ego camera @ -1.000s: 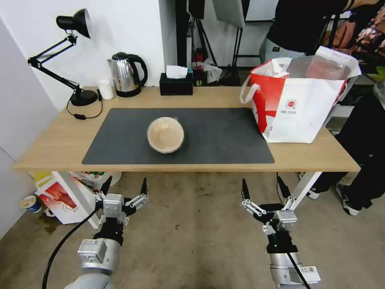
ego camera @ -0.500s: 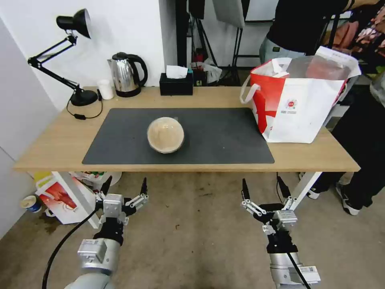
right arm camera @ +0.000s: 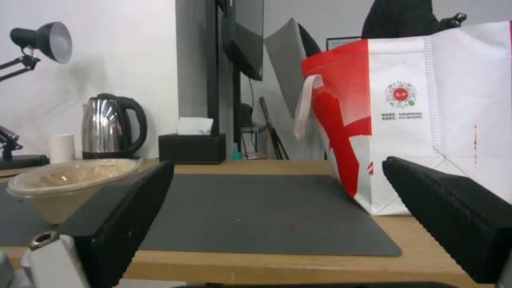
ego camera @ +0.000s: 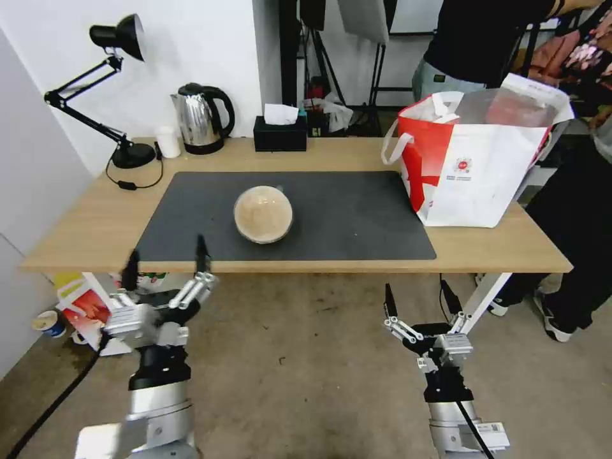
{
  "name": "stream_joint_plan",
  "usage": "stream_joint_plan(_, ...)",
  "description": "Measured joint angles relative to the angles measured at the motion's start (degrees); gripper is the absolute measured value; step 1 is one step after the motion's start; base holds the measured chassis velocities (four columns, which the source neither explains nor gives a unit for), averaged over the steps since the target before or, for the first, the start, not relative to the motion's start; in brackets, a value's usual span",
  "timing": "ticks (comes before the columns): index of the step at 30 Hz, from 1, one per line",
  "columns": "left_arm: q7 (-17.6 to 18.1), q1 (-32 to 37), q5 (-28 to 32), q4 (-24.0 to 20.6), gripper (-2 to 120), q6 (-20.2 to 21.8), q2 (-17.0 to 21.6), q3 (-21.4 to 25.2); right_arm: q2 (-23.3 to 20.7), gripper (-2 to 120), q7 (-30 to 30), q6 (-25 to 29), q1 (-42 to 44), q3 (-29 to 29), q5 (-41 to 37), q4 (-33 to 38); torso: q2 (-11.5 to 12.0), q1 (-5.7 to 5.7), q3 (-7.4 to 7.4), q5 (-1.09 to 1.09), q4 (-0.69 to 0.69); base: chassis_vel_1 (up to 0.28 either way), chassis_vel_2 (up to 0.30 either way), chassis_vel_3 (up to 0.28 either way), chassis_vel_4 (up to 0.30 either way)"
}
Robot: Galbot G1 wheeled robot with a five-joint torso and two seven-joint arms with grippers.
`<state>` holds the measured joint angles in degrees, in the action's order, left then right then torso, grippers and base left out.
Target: Pick up the trash from the table and place it into the takeout bag.
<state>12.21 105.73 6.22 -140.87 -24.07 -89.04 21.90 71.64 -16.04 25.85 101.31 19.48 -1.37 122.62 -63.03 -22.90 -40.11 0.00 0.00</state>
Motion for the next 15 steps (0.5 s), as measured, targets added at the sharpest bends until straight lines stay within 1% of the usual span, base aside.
stream_joint_plan(6, 0.06, 0.02, 0.05, -0.03, 100, -0.09, -0.01, -0.03, 0.0, 100, 0.0, 0.0, 0.0, 0.0, 0.0, 0.0, 0.01, 0.0, 0.0, 0.0, 0.0, 0.0, 0.0, 0.0, 0.0)
stream_joint_plan(9, 0.25, -0.04, 1.15, -0.27, 100, 0.0, 0.19, -0.08, 0.0, 100, 0.0, 0.0, 0.0, 0.0, 0.0, 0.0, 0.01, 0.0, 0.0, -0.01, 0.0, 0.0, 0.0, 0.0, 0.0)
stream_joint_plan(13, 0.49, -0.9, 8.73, -1.35, 100, 4.17, 2.44, 0.29, 0.01, 100, 0.0, 0.0, 0.0, 0.0, 0.0, 0.0, 0.01, 0.0, 0.0, 0.0, 0.0, 0.0, 0.0, 0.0, 0.0)
stream_joint_plan(14, 0.49, -0.9, 8.73, -1.35, 100, 4.17, 2.44, 0.29, 0.01, 100, 0.0, 0.0, 0.0, 0.0, 0.0, 0.0, 0.01, 0.0, 0.0, 0.0, 0.0, 0.0, 0.0, 0.0, 0.0)
stream_joint_plan(15, 0.54, -1.08, 10.28, -1.55, 100, 5.02, 2.88, 0.37, 0.0, 100, 0.0, 0.0, 0.0, 0.0, 0.0, -0.01, 0.01, 0.0, 0.0, 0.0, 0.0, 0.0, 0.0, 0.0, 0.0)
